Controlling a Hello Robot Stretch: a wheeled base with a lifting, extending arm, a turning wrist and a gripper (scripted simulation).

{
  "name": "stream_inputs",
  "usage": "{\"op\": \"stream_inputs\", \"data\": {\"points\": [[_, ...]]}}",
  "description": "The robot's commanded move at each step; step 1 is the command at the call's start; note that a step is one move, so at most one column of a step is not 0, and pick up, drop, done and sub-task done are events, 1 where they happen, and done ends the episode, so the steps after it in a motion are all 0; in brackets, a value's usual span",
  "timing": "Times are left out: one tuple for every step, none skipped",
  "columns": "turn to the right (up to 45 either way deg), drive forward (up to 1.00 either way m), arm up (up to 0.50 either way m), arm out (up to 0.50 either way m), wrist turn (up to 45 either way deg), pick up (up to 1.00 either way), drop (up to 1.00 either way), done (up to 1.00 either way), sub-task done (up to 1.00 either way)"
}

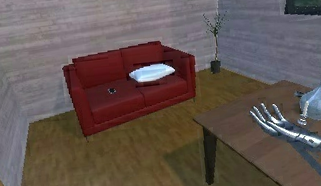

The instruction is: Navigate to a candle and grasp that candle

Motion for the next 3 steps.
{"op": "stream_inputs", "data": {"points": [[0.0, 0.0, 0.5, 0.0, 0.0, 0.0, 0.0, 0.0, 0.0], [0.0, 0.0, 0.22, 0.0, 0.0, 0.0, 0.0, 0.0, 0.0], [0.0, 0.0, 0.0, 0.5, 0.0, 0.0, 0.0, 0.0, 0.0]]}}
